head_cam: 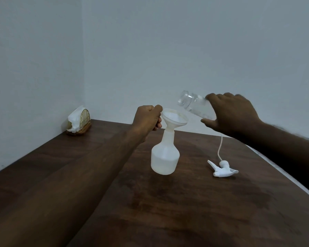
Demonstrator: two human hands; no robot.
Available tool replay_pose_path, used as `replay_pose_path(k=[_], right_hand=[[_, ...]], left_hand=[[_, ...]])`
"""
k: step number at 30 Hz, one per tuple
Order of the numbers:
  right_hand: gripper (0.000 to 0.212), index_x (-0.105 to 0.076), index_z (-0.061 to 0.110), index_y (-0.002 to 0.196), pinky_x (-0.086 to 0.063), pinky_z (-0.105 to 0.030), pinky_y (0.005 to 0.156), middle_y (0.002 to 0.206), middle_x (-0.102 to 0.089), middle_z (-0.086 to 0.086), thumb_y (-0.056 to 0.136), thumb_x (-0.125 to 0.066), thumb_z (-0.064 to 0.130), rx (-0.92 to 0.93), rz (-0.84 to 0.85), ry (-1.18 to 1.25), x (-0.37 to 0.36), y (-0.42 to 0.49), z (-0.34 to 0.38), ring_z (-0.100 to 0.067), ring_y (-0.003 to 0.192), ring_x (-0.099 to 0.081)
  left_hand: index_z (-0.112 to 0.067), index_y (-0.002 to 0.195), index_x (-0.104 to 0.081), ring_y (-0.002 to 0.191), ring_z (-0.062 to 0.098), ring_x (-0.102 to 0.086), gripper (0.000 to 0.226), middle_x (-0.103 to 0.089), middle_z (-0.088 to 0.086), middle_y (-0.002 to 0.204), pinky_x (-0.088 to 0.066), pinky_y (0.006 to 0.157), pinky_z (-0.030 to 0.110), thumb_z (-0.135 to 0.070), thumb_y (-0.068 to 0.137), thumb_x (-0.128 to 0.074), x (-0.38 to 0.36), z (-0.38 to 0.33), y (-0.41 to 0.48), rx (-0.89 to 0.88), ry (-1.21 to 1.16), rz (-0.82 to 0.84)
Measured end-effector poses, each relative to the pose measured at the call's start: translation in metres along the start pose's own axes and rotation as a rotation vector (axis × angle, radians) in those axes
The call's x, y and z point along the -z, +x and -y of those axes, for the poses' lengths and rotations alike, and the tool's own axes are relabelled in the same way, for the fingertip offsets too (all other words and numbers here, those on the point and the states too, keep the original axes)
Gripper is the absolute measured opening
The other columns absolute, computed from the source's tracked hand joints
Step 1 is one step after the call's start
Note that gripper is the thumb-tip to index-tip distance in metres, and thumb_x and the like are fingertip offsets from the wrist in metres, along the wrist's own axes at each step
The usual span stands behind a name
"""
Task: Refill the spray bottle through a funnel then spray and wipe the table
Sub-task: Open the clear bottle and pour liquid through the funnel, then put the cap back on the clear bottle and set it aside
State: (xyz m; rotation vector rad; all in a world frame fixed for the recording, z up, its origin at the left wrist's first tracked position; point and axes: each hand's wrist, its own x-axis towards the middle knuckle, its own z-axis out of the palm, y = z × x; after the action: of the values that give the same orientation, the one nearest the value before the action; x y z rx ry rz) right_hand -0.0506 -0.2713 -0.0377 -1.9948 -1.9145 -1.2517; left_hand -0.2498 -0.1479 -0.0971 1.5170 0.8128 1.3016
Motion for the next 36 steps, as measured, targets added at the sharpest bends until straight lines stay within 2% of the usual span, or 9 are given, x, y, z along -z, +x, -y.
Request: replay_pose_path(k=[5, 12, 13, 16, 18, 22, 26, 30, 36], right_hand=[[0.069, -0.05, 0.021, 0.119, -0.052, -0.038, 0.076, 0.102, -0.069, 0.008, 0.072, -0.068, 0.068, -0.297, 0.089, 0.5, 0.0, -0.031, 0.017, -0.02, 0.087, -0.066], [0.063, -0.052, 0.024, 0.114, -0.048, -0.011, 0.055, 0.094, -0.067, 0.011, 0.069, -0.074, 0.063, -0.343, 0.061, 0.999, 0.004, -0.07, 0.075, -0.002, 0.077, -0.065], [0.063, -0.051, 0.027, 0.112, -0.052, -0.013, 0.059, 0.095, -0.067, 0.012, 0.068, -0.073, 0.067, -0.325, 0.063, 1.037, 0.003, -0.072, 0.084, -0.002, 0.078, -0.066], [0.065, -0.051, 0.03, 0.113, -0.059, -0.03, 0.073, 0.098, -0.067, 0.013, 0.066, -0.073, 0.07, -0.294, 0.068, 1.134, -0.002, -0.069, 0.111, -0.003, 0.082, -0.067], [0.064, -0.052, 0.026, 0.117, -0.057, -0.025, 0.071, 0.099, -0.067, 0.012, 0.07, -0.076, 0.061, -0.279, 0.077, 1.175, -0.003, -0.062, 0.13, -0.002, 0.081, -0.067], [0.057, -0.054, 0.029, 0.111, -0.058, -0.029, 0.073, 0.096, -0.069, 0.015, 0.07, -0.075, 0.063, -0.263, 0.026, 1.184, -0.01, -0.048, 0.168, 0.0, 0.081, -0.067], [0.057, -0.056, 0.026, 0.112, -0.048, -0.008, 0.066, 0.092, -0.069, 0.012, 0.072, -0.075, 0.062, -0.285, 0.041, 1.172, -0.021, -0.037, 0.19, 0.003, 0.08, -0.064], [0.064, -0.054, 0.023, 0.116, -0.05, -0.014, 0.071, 0.095, -0.069, 0.01, 0.072, -0.075, 0.064, -0.316, 0.028, 1.195, -0.027, -0.03, 0.198, -0.003, 0.086, -0.066], [0.076, -0.051, 0.025, 0.126, -0.051, -0.017, 0.072, 0.104, -0.07, 0.011, 0.07, -0.066, 0.074, -0.327, 0.094, 1.195, -0.029, -0.036, 0.194, -0.003, 0.088, -0.066]], left_hand=[[-0.008, 0.069, -0.057, 0.045, 0.016, -0.054, 0.045, -0.057, 0.004, 0.055, -0.045, 0.049, 0.026, -0.047, 0.091, -0.054, 0.002, 0.007, -0.002, 0.061, 0.021, -0.045], [-0.01, 0.063, -0.055, 0.048, 0.013, -0.045, 0.051, -0.052, 0.003, 0.055, -0.038, 0.052, 0.026, -0.051, 0.093, -0.05, 0.039, 0.046, -0.016, 0.035, 0.205, -0.134], [-0.011, 0.061, -0.051, 0.05, 0.014, -0.043, 0.05, -0.048, 0.004, 0.056, -0.036, 0.054, 0.028, -0.049, 0.094, -0.05, 0.049, 0.056, -0.019, -0.009, 0.258, -0.159], [-0.013, 0.06, -0.044, 0.055, 0.017, -0.045, 0.047, -0.045, 0.002, 0.057, -0.036, 0.055, 0.032, -0.045, 0.094, -0.051, 0.082, 0.079, -0.029, -0.116, 0.49, -0.291], [-0.013, 0.07, -0.051, 0.062, 0.018, -0.054, 0.043, -0.055, 0.001, 0.064, -0.043, 0.058, 0.034, -0.05, 0.092, -0.051, 0.102, 0.093, -0.034, -0.137, 0.653, -0.337], [-0.025, 0.095, -0.057, 0.082, 0.012, -0.056, 0.042, -0.056, -0.005, 0.093, -0.05, 0.072, 0.035, -0.063, 0.08, -0.058, 0.13, 0.12, -0.039, -0.064, 0.757, -0.196], [-0.023, 0.118, -0.057, 0.091, 0.011, -0.054, 0.076, -0.051, -0.005, 0.105, -0.048, 0.079, 0.033, -0.076, 0.064, -0.054, 0.13, 0.127, -0.041, -0.136, 0.905, -0.11], [-0.026, 0.111, -0.056, 0.092, 0.015, -0.051, 0.054, -0.041, -0.005, 0.103, -0.048, 0.079, 0.035, -0.059, 0.069, -0.064, 0.127, 0.132, -0.042, -0.119, 1.158, 0.024], [-0.021, 0.108, -0.055, 0.092, 0.015, -0.054, 0.048, -0.044, -0.006, 0.101, -0.046, 0.076, 0.029, -0.045, 0.071, -0.076, 0.128, 0.131, -0.041, -0.144, 0.962, -0.062]])
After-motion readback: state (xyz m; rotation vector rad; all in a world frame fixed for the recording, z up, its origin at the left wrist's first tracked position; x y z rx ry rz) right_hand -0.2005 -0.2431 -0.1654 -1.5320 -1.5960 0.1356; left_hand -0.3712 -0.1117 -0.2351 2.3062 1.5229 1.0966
